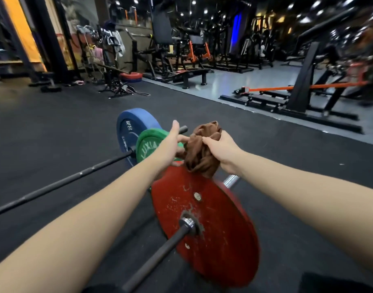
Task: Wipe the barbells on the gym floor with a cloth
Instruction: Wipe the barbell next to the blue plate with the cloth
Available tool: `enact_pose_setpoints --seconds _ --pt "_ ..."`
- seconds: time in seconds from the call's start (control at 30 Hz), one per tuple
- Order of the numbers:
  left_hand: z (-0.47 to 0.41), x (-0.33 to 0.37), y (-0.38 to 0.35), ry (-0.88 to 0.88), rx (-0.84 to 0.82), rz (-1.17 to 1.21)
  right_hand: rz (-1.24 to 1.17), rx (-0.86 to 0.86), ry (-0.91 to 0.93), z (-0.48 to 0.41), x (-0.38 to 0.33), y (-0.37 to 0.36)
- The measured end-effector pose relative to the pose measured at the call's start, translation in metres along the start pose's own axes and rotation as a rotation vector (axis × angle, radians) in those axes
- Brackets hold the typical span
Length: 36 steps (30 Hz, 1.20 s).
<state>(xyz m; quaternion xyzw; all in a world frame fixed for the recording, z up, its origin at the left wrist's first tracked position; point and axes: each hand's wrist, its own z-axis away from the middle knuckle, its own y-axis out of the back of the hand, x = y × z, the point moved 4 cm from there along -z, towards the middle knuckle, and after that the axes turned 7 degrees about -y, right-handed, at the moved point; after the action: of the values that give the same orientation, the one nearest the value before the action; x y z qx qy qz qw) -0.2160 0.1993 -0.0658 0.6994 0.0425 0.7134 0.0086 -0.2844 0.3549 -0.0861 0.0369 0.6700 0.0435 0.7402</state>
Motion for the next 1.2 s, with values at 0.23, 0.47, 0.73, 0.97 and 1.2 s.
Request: enact_pose_setpoints --seconds 0.23,0.47,0.73,0.97,1.2 --pt "-0.046 -0.017 -0.057 -0.356 -0.005 -0.892 0.316 0.289 0.058 -0.078 -0.013 0.106" --pt "-0.068 -0.056 -0.075 -0.186 -0.227 -1.071 0.647 0.290 -0.128 -0.129 0.137 0.135" --pt "-0.076 -0.060 -0.081 -0.078 -0.367 -1.236 0.894 0.173 0.139 -0.197 0.166 0.154" --pt "-0.074 -0.059 -0.080 -0.111 -0.322 -1.184 0.930 -0.007 0.081 -0.210 0.186 0.147" --pt "-0.070 -0.059 -0.081 -0.141 -0.301 -1.156 1.032 -0.232 0.228 -0.160 0.192 0.116"
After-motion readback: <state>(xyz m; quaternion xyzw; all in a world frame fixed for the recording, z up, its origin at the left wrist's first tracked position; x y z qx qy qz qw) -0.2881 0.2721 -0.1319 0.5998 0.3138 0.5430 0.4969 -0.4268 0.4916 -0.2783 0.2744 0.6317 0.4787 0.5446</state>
